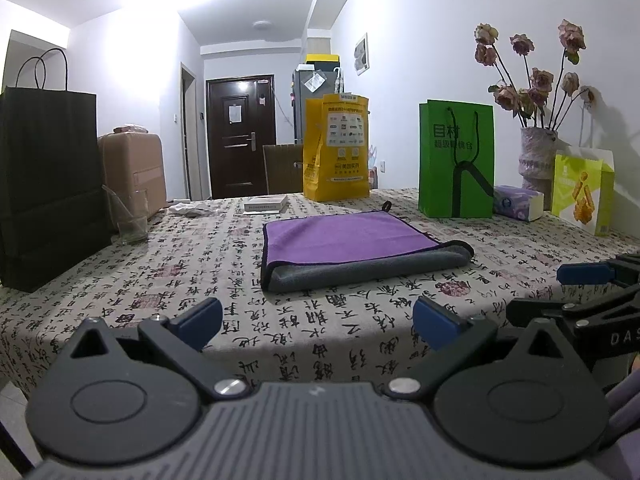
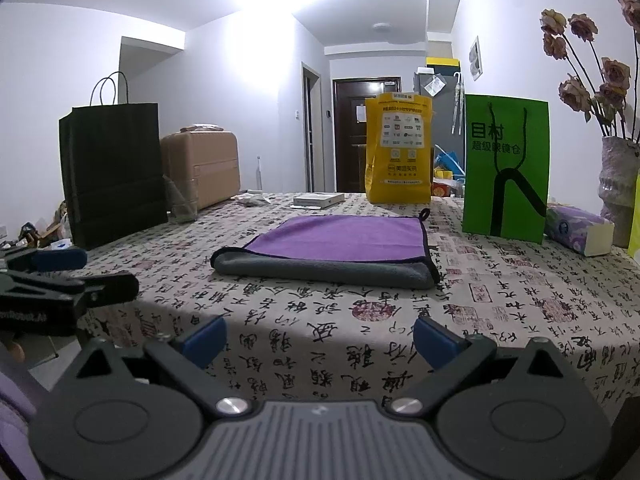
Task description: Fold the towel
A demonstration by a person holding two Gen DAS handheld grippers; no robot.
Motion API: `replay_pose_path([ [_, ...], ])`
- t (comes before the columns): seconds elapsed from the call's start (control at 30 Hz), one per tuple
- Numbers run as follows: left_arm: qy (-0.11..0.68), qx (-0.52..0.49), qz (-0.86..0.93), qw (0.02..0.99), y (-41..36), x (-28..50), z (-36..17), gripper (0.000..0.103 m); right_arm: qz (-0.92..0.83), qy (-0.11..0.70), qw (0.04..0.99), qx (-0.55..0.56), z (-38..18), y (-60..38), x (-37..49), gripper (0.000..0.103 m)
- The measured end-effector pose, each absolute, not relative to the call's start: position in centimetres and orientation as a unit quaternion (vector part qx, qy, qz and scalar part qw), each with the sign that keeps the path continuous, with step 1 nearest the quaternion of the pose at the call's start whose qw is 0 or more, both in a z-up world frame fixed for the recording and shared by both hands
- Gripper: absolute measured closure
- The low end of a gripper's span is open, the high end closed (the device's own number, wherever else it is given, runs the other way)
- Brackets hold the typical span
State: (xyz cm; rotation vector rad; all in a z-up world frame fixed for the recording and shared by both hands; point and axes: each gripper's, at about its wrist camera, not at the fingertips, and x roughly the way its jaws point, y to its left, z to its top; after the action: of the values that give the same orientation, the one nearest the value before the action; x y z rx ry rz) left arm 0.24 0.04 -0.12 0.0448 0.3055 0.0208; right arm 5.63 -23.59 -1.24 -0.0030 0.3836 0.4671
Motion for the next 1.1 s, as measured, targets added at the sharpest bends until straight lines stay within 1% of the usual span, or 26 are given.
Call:
replay_pose_path([
  [1.1,0.162,0.023,0.009,0.987,-0.03,0.48,-0.44,0.0,0.228,0.197,0.953,0.0,-1.39,-23.58,5.76,0.003],
])
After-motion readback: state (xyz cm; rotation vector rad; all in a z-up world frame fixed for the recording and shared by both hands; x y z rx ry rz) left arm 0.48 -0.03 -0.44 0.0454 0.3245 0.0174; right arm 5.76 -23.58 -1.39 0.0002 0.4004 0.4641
